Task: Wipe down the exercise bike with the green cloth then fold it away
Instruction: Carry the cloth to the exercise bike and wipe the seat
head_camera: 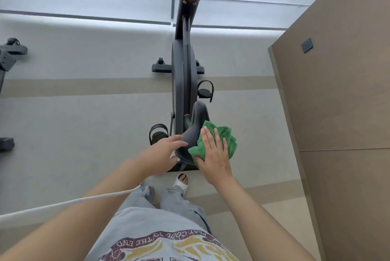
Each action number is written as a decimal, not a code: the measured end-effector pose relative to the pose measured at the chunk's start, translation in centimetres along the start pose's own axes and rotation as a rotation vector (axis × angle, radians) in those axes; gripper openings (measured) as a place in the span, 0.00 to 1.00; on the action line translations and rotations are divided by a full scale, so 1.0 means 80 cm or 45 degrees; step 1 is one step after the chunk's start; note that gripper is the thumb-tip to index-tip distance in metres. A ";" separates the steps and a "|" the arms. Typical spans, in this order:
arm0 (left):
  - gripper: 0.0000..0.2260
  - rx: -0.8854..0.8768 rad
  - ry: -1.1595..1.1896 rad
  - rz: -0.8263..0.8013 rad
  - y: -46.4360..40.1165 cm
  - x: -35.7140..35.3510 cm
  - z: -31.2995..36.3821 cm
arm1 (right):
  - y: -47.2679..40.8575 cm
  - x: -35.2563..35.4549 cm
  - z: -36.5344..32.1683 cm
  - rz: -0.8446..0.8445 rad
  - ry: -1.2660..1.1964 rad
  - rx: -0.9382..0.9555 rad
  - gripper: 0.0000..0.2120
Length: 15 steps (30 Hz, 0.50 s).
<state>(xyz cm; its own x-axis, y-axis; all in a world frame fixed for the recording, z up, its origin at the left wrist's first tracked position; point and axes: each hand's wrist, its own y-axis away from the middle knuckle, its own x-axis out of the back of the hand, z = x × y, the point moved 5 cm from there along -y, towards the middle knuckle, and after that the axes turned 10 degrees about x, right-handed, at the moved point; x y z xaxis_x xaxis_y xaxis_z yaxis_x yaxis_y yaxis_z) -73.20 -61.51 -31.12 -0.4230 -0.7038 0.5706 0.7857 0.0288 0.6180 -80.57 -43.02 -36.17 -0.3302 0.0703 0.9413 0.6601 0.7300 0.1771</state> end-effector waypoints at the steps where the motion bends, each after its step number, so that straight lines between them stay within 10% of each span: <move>1: 0.29 -0.022 -0.015 -0.032 -0.002 -0.006 0.004 | -0.007 0.000 0.000 0.027 -0.008 -0.041 0.40; 15: 0.32 0.124 -0.238 -0.228 -0.007 -0.036 0.011 | -0.120 0.028 0.059 -0.042 -0.492 -0.401 0.27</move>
<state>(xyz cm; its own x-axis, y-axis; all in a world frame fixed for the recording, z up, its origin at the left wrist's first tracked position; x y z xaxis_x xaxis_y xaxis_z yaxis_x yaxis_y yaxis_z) -72.84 -58.86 -32.65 -0.6343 -0.5611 0.5318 0.6475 -0.0098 0.7620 -90.85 -46.63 -37.13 -0.5406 0.3407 0.7692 0.7972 0.4996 0.3390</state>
